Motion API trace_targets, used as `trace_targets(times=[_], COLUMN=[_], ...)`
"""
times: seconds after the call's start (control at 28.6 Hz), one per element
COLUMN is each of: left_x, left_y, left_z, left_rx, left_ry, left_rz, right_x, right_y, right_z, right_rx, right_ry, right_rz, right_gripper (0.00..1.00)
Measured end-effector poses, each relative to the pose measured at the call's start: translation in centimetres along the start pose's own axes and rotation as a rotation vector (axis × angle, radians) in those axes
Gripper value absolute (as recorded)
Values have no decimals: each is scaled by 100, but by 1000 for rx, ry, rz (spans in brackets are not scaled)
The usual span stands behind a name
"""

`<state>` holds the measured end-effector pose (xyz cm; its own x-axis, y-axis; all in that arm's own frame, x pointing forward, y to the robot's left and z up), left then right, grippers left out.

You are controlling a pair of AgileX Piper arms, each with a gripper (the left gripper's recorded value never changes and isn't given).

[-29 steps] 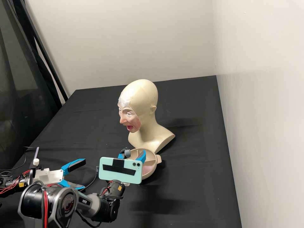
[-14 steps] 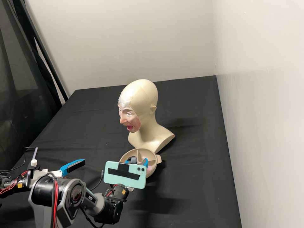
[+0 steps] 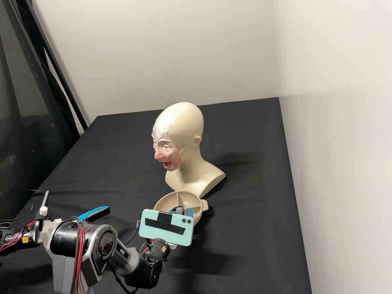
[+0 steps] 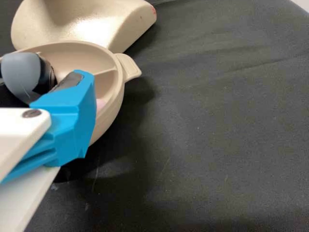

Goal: Feed the grandma with a spoon

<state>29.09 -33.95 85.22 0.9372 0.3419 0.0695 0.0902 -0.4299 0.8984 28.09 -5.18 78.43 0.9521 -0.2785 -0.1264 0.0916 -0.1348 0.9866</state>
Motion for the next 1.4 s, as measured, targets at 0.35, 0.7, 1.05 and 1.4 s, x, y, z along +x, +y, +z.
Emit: trace_targets(times=[0.35, 0.7, 1.05, 1.4], left_x=[1, 2, 24, 34], left_y=[-6, -15, -15, -14], left_z=[19, 52, 77, 85], left_rx=[1, 1, 3, 4], left_ry=[-6, -14, -22, -24], left_rz=[-2, -4, -7, -7], right_x=[52, 147, 210, 195], right_y=[-34, -55, -60, -43], right_z=[30, 14, -27, -49], right_rx=[11, 15, 21, 22], right_ry=[-16, -8, -2, -9], right_rz=[4, 23, 41, 34], right_gripper=[0, 0, 0, 0])
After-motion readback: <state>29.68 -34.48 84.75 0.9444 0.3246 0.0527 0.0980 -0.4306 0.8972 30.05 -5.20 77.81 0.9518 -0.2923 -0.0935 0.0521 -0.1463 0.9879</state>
